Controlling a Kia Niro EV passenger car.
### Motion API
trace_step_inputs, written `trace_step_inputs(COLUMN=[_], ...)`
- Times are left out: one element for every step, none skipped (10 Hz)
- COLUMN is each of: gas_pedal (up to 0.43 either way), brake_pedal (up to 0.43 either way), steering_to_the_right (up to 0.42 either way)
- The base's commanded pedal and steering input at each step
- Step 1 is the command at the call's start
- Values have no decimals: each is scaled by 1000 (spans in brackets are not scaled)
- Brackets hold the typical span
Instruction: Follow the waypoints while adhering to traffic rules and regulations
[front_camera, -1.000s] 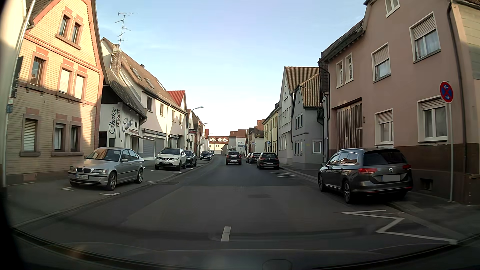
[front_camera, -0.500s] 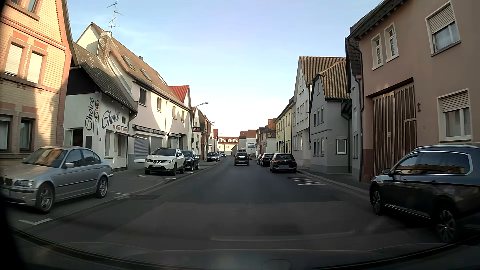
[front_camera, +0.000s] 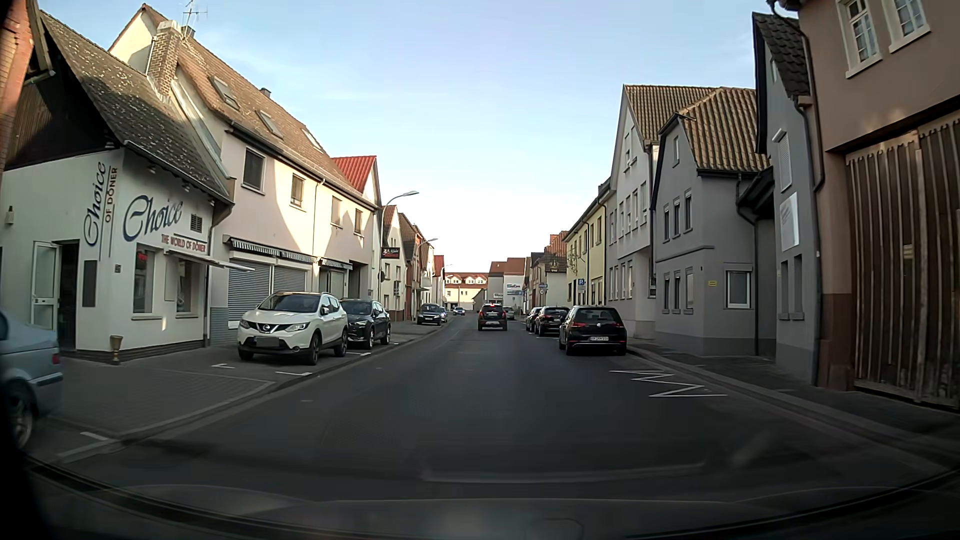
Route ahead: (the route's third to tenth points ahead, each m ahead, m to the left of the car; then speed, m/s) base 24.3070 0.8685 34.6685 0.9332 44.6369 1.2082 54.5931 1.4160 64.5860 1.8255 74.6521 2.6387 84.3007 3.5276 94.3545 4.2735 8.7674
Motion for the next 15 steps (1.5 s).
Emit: trace_step_inputs(gas_pedal=[28,28,28,28,28,28,28,28,28,28,28,28,28,28,28], brake_pedal=[30,30,30,30,30,30,30,30,30,30,30,30,30,30,30], steering_to_the_right=[-8,-7,-6,-6,-5,-3,-1,-1,-1,-1,0,2,7,9,9])
